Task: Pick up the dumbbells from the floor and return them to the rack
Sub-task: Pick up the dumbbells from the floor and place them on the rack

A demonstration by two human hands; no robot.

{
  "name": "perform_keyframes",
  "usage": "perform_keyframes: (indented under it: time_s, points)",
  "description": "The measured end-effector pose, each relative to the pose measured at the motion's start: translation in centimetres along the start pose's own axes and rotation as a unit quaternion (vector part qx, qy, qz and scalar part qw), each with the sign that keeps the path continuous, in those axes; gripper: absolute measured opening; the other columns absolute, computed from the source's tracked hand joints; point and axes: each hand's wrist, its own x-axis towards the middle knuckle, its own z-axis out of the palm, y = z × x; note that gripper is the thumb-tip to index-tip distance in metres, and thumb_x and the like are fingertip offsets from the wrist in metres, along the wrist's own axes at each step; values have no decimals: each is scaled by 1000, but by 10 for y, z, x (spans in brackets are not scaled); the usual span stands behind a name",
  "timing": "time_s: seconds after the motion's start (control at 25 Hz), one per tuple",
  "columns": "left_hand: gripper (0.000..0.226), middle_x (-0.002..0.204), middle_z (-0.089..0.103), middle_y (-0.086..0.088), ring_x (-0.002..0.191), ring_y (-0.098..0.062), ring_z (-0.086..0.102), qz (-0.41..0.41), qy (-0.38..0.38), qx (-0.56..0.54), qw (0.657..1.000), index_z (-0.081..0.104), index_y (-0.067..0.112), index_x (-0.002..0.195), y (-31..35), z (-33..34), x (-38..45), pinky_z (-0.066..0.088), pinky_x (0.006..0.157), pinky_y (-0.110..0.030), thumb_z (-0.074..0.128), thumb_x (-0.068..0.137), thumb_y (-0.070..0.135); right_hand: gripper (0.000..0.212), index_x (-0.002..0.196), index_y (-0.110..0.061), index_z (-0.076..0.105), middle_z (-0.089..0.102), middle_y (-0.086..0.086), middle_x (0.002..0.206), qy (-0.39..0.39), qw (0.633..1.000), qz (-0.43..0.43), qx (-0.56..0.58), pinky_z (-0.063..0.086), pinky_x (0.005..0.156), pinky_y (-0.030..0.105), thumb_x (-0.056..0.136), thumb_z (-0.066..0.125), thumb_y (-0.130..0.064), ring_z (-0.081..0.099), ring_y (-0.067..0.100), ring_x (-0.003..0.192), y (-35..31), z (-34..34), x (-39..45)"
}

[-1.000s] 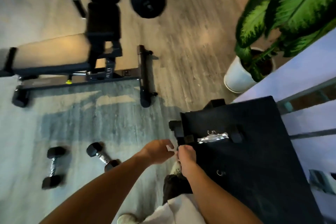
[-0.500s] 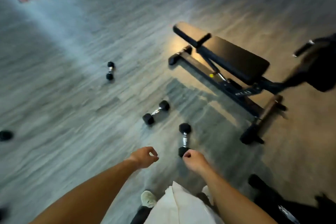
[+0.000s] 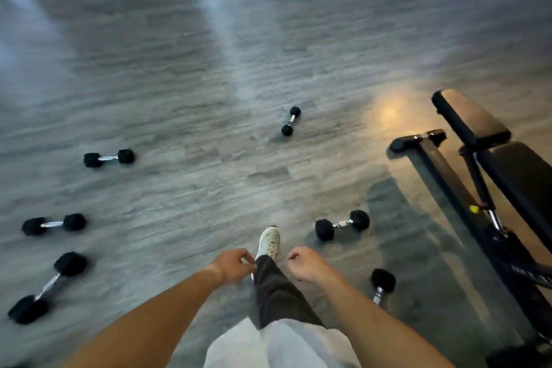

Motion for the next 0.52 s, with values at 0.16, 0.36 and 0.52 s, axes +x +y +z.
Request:
perform_keyframes:
  time_s: [0.16, 0.36, 0.52]
  points:
    - [26, 114, 70, -13, 106, -29, 67, -17, -5, -16, 1000, 69, 17, 114, -8, -97, 62, 55, 95, -35, 66, 94, 34, 28, 94, -18, 71, 75, 6, 98, -6, 1000, -8, 0, 58, 84, 34, 81, 50, -30, 72, 27, 91, -78, -23, 85]
    - [17, 104, 69, -11, 83, -21, 63, -26, -7, -22, 999, 66, 21, 108, -6, -238, 127, 55, 89, -36, 64, 95, 33, 22, 68, -15, 60, 66, 13, 78, -42, 998, 8, -47, 49, 71, 30, 85, 46, -14, 65, 28, 80, -185, -79, 181]
    - [23, 103, 67, -6, 87, -18, 60, -12, 13, -15, 1000, 68, 16, 113, -5, -329, 175, 50, 89, -28, 64, 96, 31, 25, 77, -16, 65, 68, 9, 74, -26, 999, 16, -38, 45, 52, 22, 85, 42, -18, 64, 23, 65, -271, -127, 232]
